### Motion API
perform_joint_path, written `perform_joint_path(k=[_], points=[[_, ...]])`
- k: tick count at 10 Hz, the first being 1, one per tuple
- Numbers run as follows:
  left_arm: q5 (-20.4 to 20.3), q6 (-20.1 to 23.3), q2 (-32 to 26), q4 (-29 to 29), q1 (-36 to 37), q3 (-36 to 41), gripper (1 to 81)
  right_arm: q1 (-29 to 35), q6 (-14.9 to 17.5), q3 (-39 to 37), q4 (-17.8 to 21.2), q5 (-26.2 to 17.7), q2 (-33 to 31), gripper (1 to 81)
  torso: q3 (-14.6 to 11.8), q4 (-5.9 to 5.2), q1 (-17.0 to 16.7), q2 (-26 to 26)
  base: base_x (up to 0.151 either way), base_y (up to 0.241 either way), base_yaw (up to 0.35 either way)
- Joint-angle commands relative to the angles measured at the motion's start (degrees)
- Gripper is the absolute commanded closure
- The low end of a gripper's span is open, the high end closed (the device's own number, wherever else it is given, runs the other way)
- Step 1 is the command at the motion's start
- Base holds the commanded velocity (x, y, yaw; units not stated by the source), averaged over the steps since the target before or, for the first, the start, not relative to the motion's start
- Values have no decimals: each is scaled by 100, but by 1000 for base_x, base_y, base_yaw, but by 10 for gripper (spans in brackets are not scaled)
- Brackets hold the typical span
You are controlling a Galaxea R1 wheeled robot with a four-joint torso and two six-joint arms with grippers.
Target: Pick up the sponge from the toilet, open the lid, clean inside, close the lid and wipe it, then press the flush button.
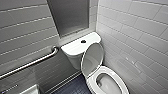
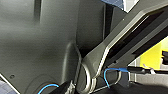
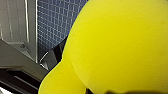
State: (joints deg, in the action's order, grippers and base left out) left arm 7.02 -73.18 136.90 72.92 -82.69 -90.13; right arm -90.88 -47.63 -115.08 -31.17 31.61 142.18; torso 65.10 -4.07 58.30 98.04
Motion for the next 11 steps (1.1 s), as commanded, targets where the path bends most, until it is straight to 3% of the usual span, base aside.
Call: perform_joint_path(k=[1,2,3,4,8,11], points=[[538,3995,-66,-3601,89,286,10,12,0,275,-214,-190,-248,811,2,0,0,0,0,0,0],[390,5245,-57,-4842,125,189,10,21,-1,389,-214,-191,-327,811,0,0,0,0,0,0,0],[250,4116,-23,-3630,63,72,10,73,-10,547,-214,-190,-449,811,0,0,0,0,0,0,0],[80,6903,-75,-6386,125,127,10,152,-18,783,-214,-190,-607,811,0,0,0,0,0,0,0],[71,6914,-13,-6449,134,-260,10,723,-18,1979,-162,-199,-1583,811,0,0,0,0,0,0,0],[62,6966,171,-6396,134,-445,10,1671,-18,2956,-47,-295,-2313,811,0,0,0,0,0,0,0]])
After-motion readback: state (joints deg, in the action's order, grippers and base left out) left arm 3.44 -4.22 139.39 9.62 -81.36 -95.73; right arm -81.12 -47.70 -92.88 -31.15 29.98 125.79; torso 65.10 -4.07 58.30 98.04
